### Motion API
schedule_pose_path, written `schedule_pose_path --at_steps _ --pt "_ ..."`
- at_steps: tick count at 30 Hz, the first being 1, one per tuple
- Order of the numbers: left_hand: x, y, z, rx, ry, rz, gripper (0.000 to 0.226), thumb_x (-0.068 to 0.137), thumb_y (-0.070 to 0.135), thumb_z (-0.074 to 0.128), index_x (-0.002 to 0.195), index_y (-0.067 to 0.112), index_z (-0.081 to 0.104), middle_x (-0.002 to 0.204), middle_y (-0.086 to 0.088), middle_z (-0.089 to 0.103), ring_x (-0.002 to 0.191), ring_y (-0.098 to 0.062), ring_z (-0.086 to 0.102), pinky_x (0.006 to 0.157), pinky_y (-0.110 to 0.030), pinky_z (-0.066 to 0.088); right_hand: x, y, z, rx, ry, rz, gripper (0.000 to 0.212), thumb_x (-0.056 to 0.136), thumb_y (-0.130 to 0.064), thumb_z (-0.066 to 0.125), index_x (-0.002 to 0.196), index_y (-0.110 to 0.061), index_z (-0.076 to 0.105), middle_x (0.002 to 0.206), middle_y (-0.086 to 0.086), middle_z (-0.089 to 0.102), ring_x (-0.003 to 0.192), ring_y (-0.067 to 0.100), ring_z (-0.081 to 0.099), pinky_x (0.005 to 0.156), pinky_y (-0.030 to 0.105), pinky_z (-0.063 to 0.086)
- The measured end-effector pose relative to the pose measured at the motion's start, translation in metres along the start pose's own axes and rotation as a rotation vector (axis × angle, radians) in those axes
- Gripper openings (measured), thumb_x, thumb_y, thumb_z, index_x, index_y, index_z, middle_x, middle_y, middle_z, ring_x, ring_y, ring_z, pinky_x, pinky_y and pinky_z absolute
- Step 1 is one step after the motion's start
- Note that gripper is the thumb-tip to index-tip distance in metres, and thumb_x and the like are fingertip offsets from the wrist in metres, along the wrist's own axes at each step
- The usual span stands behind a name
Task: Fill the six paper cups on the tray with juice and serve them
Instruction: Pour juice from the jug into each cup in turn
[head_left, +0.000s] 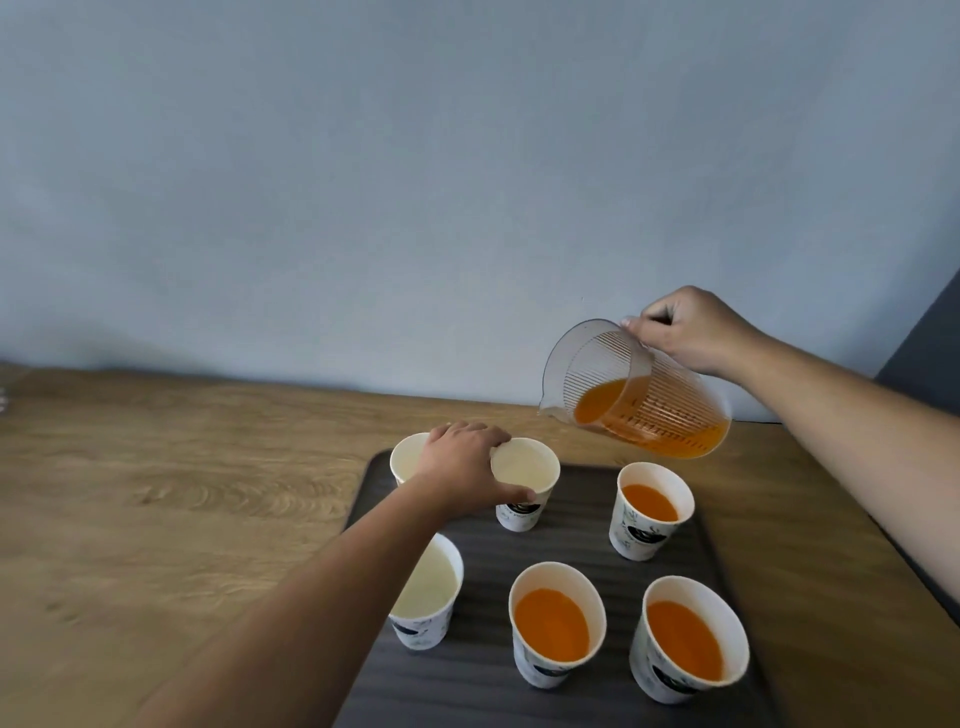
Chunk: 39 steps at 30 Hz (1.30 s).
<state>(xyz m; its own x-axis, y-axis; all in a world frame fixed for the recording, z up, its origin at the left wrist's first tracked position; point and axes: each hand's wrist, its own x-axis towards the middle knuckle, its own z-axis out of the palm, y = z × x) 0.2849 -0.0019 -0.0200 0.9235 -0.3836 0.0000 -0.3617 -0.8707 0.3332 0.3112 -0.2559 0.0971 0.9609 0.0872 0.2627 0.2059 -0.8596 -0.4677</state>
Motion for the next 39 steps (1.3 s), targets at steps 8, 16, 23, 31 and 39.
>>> schedule_pose_path --at_steps 8,16,23,31,39 --pt "0.0 0.0 0.003 0.003 0.022 -0.014 0.074 0.071 0.065 0.066 0.133 0.029 0.049 0.139 0.006 0.051 0.131 -0.018 0.04 0.11 -0.035 0.023 0.003 -0.002 0.013 -0.09 -0.057 -0.047 0.056 0.09 -0.035 0.059 0.057 0.009 0.048 0.052 0.013 0.035 0.05 0.022 0.033 0.054 0.032 0.029" --pt "0.0 0.001 0.004 -0.007 0.023 -0.033 0.074 0.07 0.066 0.066 0.132 0.03 0.05 0.137 0.007 0.054 0.129 -0.018 0.042 0.109 -0.036 0.025 -0.001 -0.008 0.014 -0.154 -0.089 -0.081 0.051 0.09 -0.034 0.059 0.049 -0.007 0.047 0.047 0.005 0.036 0.048 0.017 0.034 0.053 0.03 0.029" --pt "0.001 0.002 0.003 0.006 0.0 -0.038 0.077 0.071 0.067 0.065 0.136 0.03 0.047 0.14 0.006 0.051 0.132 -0.019 0.04 0.111 -0.039 0.024 -0.004 -0.013 0.013 -0.147 -0.092 -0.097 0.052 0.09 -0.033 0.059 0.045 -0.013 0.044 0.045 0.003 0.036 0.046 0.016 0.033 0.053 0.03 0.03" --pt "0.001 0.002 0.003 0.009 -0.007 -0.043 0.078 0.071 0.068 0.065 0.136 0.03 0.046 0.141 0.006 0.051 0.132 -0.02 0.039 0.111 -0.04 0.024 -0.006 -0.016 0.013 -0.143 -0.106 -0.114 0.052 0.09 -0.033 0.06 0.044 -0.015 0.043 0.045 0.002 0.036 0.046 0.016 0.034 0.054 0.031 0.032" --pt "0.002 0.001 0.005 0.006 -0.01 -0.043 0.078 0.07 0.068 0.065 0.136 0.031 0.046 0.141 0.006 0.05 0.133 -0.02 0.039 0.111 -0.041 0.024 -0.009 -0.017 0.011 -0.174 -0.111 -0.112 0.052 0.09 -0.033 0.059 0.046 -0.014 0.041 0.046 0.003 0.035 0.047 0.017 0.034 0.054 0.03 0.032"
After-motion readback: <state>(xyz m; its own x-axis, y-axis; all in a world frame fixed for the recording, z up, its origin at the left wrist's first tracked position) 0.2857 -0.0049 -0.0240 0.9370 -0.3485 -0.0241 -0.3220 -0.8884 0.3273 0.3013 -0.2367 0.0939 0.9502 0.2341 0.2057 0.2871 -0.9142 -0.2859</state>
